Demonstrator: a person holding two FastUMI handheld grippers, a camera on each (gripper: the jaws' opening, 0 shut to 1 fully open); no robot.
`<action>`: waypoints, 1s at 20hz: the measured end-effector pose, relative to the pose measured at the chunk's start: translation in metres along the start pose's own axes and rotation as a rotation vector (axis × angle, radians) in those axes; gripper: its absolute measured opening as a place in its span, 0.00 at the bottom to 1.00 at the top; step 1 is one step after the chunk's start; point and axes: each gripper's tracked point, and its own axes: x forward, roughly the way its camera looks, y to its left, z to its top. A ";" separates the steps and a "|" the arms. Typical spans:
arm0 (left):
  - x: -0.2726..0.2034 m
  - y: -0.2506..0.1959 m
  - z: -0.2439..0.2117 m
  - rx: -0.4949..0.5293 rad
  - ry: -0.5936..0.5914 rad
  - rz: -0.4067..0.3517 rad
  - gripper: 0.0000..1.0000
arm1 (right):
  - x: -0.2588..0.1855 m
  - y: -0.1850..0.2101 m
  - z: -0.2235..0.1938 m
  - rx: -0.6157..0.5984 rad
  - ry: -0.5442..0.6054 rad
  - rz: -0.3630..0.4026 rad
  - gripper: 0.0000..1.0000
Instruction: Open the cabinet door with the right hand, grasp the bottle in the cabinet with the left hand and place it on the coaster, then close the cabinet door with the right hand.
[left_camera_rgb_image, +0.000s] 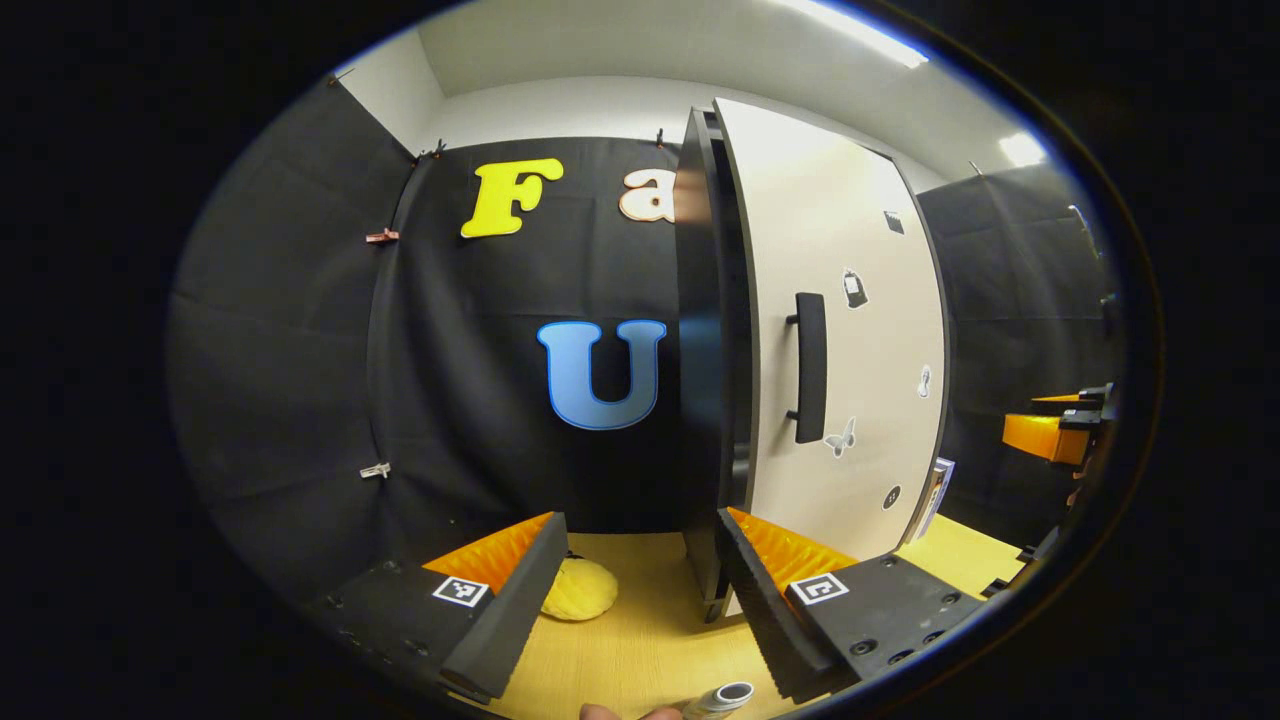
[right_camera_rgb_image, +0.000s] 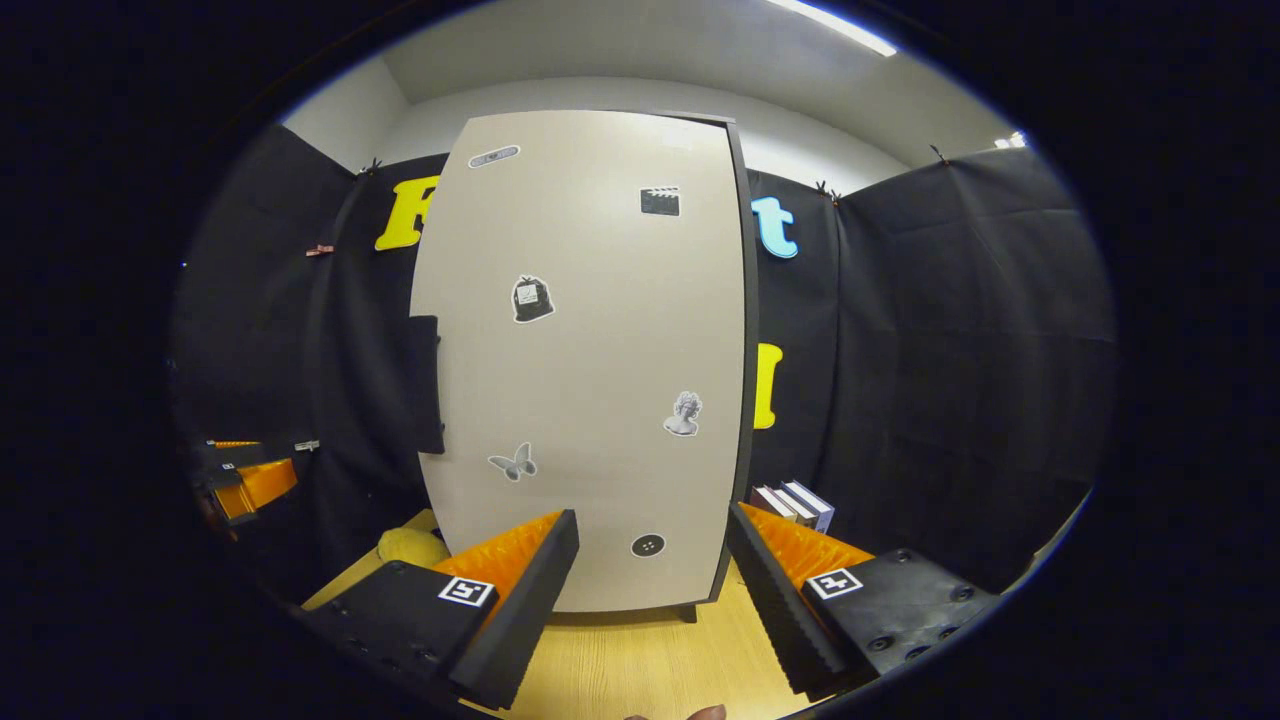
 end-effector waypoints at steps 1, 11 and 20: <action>0.000 0.001 0.000 0.000 0.000 -0.001 0.94 | -0.001 0.001 0.000 0.001 0.002 0.002 0.97; -0.005 0.000 0.002 0.006 0.003 -0.014 0.94 | -0.001 -0.001 0.000 0.000 0.010 0.002 0.95; -0.006 -0.001 0.001 0.007 0.014 -0.020 0.94 | -0.002 -0.003 -0.004 0.002 0.019 0.000 0.95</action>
